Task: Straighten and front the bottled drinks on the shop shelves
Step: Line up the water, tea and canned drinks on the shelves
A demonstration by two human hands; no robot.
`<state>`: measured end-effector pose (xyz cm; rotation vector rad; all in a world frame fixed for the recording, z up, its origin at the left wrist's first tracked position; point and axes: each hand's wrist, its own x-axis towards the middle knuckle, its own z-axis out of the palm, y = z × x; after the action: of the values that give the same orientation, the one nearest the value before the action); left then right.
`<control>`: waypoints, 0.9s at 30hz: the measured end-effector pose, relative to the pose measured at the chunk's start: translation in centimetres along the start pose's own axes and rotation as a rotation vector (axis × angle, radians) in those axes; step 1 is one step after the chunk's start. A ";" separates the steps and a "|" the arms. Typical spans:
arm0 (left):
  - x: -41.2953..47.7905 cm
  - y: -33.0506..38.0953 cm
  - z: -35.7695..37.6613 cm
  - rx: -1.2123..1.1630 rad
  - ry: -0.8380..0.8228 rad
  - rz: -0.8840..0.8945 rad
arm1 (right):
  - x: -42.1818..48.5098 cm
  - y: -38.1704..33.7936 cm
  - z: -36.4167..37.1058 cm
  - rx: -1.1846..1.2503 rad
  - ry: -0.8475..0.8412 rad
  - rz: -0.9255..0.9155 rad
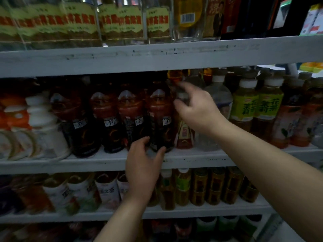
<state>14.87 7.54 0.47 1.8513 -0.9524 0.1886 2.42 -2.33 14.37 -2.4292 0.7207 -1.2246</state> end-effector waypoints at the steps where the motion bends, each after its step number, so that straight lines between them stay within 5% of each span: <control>1: -0.1 0.1 0.6 0.015 -0.002 0.026 | 1.2 -0.9 0.7 0.043 -0.049 0.081; 7: -0.5 0.8 2.9 -0.074 0.073 0.103 | 5.8 -2.5 1.9 0.028 -0.174 0.316; 18: 0.2 -0.2 3.4 0.070 -0.005 0.156 | 5.4 -2.6 3.7 -0.277 0.092 0.259; 23: 0.1 -0.9 3.1 0.118 -0.027 0.209 | 4.5 -2.2 3.6 -0.092 -0.049 0.308; 27: 0.0 -0.5 2.8 0.162 -0.017 0.251 | 4.1 -1.8 3.9 -0.040 -0.003 0.317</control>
<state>14.46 5.29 -1.29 1.8779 -1.2107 0.4137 8.23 -2.97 15.69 -2.2352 1.0887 -1.0878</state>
